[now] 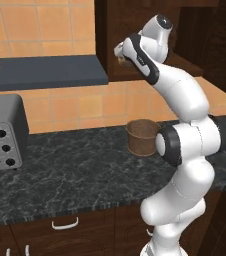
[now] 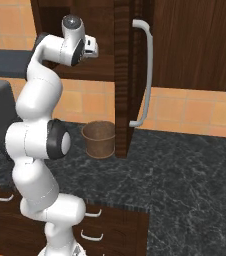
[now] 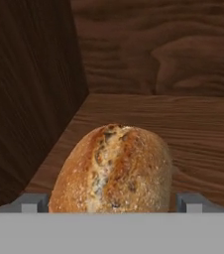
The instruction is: Open the cabinet, pick up the bread from the cabinet and place it in the basket. Then move the basket to the dining counter.
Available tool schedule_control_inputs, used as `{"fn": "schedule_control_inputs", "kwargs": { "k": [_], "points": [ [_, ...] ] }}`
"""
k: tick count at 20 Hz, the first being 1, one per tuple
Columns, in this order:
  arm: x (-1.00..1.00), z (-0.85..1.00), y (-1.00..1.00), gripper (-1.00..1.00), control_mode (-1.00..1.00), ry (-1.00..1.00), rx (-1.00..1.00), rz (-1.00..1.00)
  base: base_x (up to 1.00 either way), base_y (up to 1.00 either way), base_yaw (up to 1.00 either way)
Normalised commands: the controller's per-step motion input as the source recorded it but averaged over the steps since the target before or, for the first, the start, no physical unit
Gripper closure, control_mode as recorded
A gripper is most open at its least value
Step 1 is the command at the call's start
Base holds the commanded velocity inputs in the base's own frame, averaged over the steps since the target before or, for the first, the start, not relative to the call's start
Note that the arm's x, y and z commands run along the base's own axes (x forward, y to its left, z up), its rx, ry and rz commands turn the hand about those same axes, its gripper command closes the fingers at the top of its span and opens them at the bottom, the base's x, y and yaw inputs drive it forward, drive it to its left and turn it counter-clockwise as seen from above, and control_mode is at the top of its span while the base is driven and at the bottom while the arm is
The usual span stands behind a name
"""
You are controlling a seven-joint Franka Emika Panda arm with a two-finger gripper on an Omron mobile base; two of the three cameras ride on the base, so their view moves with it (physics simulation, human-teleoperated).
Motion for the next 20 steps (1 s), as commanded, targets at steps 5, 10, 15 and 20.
{"fn": "schedule_control_inputs", "kwargs": {
  "k": [5, 10, 15, 20],
  "points": [
    [0.37, -0.09, 0.05, -1.0, -1.0, 0.0, 0.0, 0.0, 0.0, 0.0, 0.0],
    [0.28, -0.34, 0.06, 1.0, -1.0, 0.0, 0.0, 0.0, 0.0, 0.0, 0.0],
    [0.02, -0.14, 0.02, 1.0, -1.0, 0.0, 0.0, 0.0, 0.0, 0.0, 0.0],
    [-0.12, 0.0, 0.01, 1.0, -1.0, -0.02, -0.01, 0.0, 0.0, 0.0, 0.0]
  ]
}}
